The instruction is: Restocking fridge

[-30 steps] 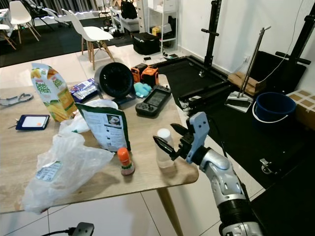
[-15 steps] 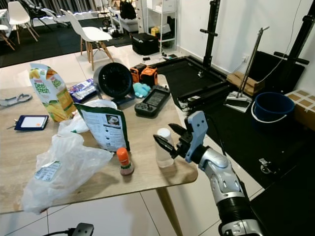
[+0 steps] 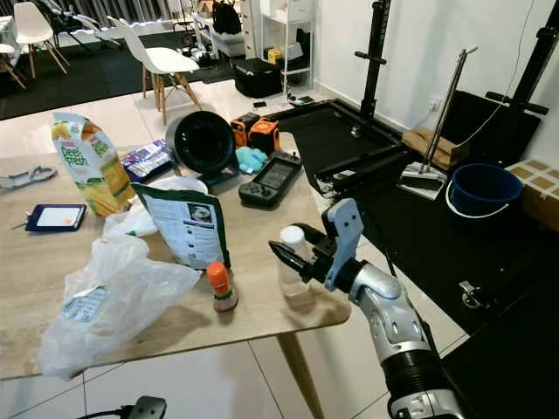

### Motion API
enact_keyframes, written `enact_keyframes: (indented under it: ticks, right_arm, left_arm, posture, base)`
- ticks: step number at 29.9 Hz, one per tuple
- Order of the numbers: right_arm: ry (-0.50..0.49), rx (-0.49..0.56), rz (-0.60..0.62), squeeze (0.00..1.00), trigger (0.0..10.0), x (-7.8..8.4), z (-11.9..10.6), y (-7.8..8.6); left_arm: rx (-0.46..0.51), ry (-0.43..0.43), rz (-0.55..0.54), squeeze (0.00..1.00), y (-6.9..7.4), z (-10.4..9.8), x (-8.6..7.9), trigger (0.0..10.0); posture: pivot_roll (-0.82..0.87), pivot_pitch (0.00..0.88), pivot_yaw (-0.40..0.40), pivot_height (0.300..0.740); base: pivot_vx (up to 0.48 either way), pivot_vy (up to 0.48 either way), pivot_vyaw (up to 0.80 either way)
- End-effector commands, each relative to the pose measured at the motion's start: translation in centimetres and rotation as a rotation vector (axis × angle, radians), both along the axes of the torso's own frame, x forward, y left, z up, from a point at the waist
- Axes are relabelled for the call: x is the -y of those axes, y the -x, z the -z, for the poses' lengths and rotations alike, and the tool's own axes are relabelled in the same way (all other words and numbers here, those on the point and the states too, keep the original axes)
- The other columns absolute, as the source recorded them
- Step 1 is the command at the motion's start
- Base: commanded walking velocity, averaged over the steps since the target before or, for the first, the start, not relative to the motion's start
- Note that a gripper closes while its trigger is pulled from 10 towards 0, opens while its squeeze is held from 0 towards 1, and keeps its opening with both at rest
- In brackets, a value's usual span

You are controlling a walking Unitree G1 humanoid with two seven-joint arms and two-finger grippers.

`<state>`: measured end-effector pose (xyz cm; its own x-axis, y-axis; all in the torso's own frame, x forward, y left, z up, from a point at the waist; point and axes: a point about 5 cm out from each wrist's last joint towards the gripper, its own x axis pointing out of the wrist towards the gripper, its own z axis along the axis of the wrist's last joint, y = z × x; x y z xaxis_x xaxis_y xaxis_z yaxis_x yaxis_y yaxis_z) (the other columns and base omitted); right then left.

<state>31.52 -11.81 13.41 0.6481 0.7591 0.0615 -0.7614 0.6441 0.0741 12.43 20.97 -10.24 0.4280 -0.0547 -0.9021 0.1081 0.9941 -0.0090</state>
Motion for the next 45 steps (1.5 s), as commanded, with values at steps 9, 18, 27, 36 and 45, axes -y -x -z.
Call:
enact_keyframes:
  ticks: [9,18,27,36,45]
  right_arm:
    - [0.004,0.001,0.003,0.00,0.0,0.1,0.2,0.0]
    - [0.038,-0.006,0.262,0.00,4.7,4.1,0.4,-1.9]
    - [0.084,-0.009,0.594,0.00,10.0,10.5,-0.2,-3.2]
    - [0.165,-0.047,0.890,0.00,10.0,15.8,0.5,-2.8]
    - [0.391,-0.313,1.197,0.00,10.0,21.4,7.1,2.6]
  left_arm:
    - [-0.019,0.001,0.007,0.00,0.4,0.2,0.3,10.0]
    - [-0.020,0.001,0.011,0.00,0.5,0.2,0.4,10.0]
    - [-0.016,0.000,0.015,0.00,0.3,0.2,0.4,10.0]
    - [-0.016,0.002,0.018,0.00,0.3,0.2,0.5,10.0]
    - [-0.021,0.001,0.017,0.00,0.5,0.3,0.6,10.0]
  posture:
    - [0.08,0.000,0.006,0.740]
    - [0.08,0.000,0.004,0.740]
    - [0.08,0.000,0.000,0.740]
    - [0.08,0.000,-0.003,0.740]
    - [0.08,0.000,-0.002,0.740]
  base:
    - [0.000,0.000,0.00]
    - [0.000,0.000,0.00]
    - [0.000,0.000,0.00]
    - [0.000,0.000,0.00]
    - [0.000,0.000,0.00]
